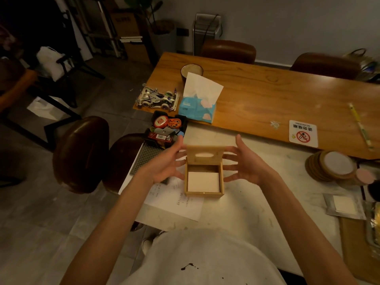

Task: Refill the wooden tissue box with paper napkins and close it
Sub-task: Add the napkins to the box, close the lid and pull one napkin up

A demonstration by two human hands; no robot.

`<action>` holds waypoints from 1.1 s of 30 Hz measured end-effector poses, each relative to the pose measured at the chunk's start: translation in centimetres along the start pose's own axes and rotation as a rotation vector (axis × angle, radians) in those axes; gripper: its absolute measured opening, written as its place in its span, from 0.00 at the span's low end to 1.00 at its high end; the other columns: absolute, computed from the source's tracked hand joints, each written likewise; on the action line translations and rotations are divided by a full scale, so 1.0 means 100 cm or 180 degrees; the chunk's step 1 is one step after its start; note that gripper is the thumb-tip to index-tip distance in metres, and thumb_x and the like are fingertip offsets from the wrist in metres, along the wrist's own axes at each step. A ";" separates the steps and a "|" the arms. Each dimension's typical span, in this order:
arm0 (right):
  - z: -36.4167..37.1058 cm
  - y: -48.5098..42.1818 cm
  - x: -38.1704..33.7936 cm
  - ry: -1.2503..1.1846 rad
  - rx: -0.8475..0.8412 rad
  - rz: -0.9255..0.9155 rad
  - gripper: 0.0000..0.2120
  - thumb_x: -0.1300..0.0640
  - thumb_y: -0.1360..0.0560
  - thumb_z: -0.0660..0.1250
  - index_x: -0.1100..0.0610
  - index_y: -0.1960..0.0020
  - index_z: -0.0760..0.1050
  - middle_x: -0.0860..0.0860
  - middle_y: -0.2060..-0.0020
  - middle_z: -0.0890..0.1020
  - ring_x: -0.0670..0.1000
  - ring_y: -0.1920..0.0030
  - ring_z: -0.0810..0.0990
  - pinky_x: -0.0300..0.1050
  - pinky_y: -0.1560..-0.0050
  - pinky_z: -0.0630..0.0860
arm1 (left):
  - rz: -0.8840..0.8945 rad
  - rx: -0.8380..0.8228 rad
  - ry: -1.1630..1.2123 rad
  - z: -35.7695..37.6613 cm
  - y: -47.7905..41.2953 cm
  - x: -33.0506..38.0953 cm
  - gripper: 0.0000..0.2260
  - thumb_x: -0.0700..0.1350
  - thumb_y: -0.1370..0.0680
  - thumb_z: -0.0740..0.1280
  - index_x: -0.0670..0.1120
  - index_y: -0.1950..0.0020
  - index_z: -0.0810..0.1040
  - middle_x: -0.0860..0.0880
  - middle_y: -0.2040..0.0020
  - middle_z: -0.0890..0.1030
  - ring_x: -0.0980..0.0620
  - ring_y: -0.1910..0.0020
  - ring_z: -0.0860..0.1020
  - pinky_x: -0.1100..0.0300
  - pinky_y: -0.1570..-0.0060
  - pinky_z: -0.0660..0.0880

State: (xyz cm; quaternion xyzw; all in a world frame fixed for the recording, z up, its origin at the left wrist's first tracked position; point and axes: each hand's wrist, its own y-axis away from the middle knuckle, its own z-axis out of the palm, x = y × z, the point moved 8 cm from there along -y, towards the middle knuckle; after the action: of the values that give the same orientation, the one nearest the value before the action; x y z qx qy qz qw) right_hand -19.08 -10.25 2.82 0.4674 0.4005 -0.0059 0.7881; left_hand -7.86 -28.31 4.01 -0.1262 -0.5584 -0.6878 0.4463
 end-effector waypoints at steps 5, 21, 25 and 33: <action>0.004 0.012 0.011 0.1134 0.0548 -0.0991 0.31 0.49 0.28 0.74 0.36 0.30 0.65 0.48 0.26 0.64 0.52 0.35 0.75 0.47 0.46 0.80 | 0.0572 0.0504 -0.0962 0.004 0.012 -0.014 0.13 0.40 0.22 0.68 0.48 0.39 0.76 0.52 0.31 0.73 0.51 0.37 0.76 0.54 0.47 0.80; 0.093 0.001 0.007 0.5260 0.1586 -0.1608 0.10 0.56 0.21 0.61 0.54 0.48 0.81 0.52 0.50 0.80 0.55 0.50 0.81 0.45 0.62 0.69 | 0.0841 0.1353 -0.1935 0.003 -0.004 -0.063 0.34 0.35 0.23 0.66 0.55 0.23 0.57 0.49 0.29 0.71 0.49 0.30 0.71 0.43 0.34 0.72; 0.108 -0.012 0.008 0.5922 0.1550 -0.1188 0.10 0.58 0.20 0.60 0.55 0.45 0.79 0.52 0.47 0.80 0.53 0.50 0.81 0.43 0.60 0.68 | 0.0936 0.1317 -0.2018 0.007 0.002 -0.062 0.31 0.38 0.21 0.64 0.55 0.22 0.56 0.48 0.28 0.71 0.47 0.30 0.71 0.41 0.36 0.73; 0.113 -0.014 0.007 0.6223 0.1606 -0.1052 0.06 0.59 0.21 0.61 0.53 0.53 0.76 0.50 0.60 0.77 0.50 0.59 0.77 0.41 0.65 0.65 | 0.0944 0.1372 -0.2139 0.009 0.004 -0.063 0.31 0.39 0.20 0.62 0.55 0.21 0.54 0.47 0.25 0.68 0.46 0.28 0.70 0.42 0.32 0.71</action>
State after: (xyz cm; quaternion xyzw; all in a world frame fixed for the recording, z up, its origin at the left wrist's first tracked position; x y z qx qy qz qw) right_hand -12.09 -19.15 4.07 0.3589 0.9147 0.1853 -0.0154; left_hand -4.19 -24.54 0.34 -0.3262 -0.7796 -0.4043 0.3497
